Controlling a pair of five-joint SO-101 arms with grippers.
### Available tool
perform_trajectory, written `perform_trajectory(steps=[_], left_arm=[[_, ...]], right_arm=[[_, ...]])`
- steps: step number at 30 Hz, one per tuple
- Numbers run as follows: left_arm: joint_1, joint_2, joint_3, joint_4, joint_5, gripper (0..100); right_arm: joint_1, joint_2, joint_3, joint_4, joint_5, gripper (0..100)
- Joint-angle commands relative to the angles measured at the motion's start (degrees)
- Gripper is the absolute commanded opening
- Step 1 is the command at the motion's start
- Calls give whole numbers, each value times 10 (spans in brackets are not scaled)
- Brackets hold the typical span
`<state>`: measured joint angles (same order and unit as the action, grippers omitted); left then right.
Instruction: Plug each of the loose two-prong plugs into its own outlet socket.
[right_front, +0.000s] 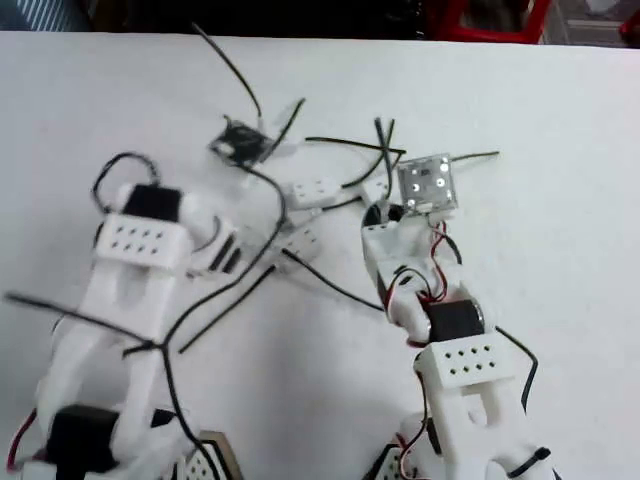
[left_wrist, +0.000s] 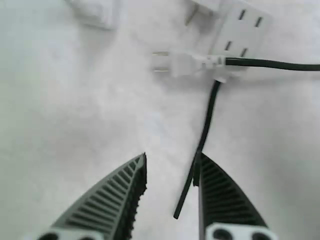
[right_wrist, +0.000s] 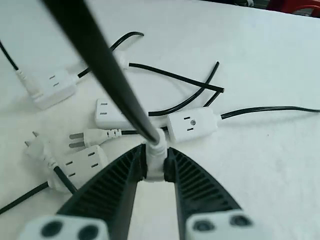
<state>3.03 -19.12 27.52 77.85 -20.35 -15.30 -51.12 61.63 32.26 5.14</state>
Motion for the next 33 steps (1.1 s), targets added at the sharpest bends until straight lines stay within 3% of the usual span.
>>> perform_trajectory(steps=[1,8,14,17,27,33], left_arm=[[-94,-99,112,-90,4,186],[-167,-155,264,-217,4,187],[-189,-164,351,-307,4,187],[-189,-161,350,-311,4,187],[-189,-160,353,-312,0,188],[-189,-160,353,-312,0,188]], right_arm=[[-30,42,-80,48,18,17],[-120,194,-164,67,82,17],[-134,268,-179,7,96,17],[-135,304,-178,-12,127,17],[-142,407,-178,-130,130,17],[-133,426,-178,-149,130,17]])
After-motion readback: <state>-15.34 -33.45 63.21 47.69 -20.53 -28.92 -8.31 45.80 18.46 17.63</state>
